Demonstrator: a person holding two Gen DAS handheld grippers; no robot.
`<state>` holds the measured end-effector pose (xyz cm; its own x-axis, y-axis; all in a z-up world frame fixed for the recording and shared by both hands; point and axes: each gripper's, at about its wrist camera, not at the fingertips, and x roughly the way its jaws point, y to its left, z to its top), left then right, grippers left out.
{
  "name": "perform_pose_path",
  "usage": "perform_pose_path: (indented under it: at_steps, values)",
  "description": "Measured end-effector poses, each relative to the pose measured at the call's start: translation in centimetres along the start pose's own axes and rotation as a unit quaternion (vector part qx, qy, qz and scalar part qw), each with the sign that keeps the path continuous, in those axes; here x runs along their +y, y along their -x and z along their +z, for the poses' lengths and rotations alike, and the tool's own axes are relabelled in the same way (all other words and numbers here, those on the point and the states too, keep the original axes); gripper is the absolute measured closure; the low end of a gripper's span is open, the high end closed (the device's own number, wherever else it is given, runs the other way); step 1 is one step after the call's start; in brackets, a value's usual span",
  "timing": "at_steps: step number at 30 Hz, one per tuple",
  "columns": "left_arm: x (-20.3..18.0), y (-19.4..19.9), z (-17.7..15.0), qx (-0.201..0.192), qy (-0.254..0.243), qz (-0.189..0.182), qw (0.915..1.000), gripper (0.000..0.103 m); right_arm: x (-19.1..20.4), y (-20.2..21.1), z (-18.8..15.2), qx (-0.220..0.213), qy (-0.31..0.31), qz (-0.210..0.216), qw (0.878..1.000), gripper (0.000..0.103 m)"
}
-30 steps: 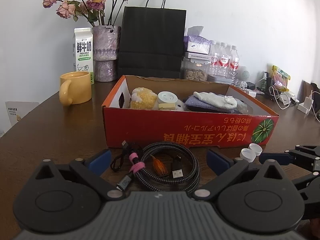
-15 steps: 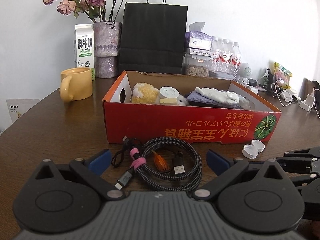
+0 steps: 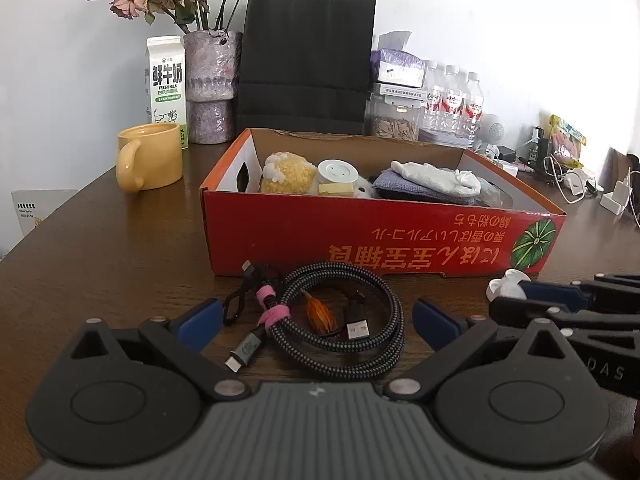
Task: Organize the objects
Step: 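Grasp the small white plug with the right gripper, then grasp the black braided cable with the left gripper while the right gripper holds the plug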
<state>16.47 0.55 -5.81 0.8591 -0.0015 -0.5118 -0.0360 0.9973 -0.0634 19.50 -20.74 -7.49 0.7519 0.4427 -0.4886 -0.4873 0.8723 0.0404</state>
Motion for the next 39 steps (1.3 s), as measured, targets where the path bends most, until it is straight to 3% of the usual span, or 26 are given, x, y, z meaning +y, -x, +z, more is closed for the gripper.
perform_pose_path:
  at_steps: [5, 12, 19, 31, 39]
  values:
    - [-0.3, -0.5, -0.1, 0.019, -0.006, 0.0, 0.9998, 0.0, -1.2, 0.6, 0.0, -0.031, -0.028, -0.018, 0.999, 0.077]
    - [-0.5, -1.5, 0.7, 0.063, -0.001, -0.021, 0.9978, 0.0, -1.4, 0.9, 0.1, -0.04, -0.03, -0.013, 0.999, 0.077]
    - [-1.8, -3.1, 2.1, 0.104, -0.028, -0.017, 0.994, 0.0, -1.5, 1.3, -0.1, -0.047, -0.038, -0.011, 0.998, 0.076]
    - [-2.9, -4.9, 2.1, 0.129, -0.068, 0.019, 0.9892, 0.0, -2.2, 1.8, -0.2, -0.056, -0.05, -0.002, 0.997, 0.076]
    - [-2.6, -4.9, 1.8, 0.122, -0.055, 0.017, 0.9909, 0.0, -2.2, 2.0, -0.2, -0.059, -0.05, 0.002, 0.997, 0.076]
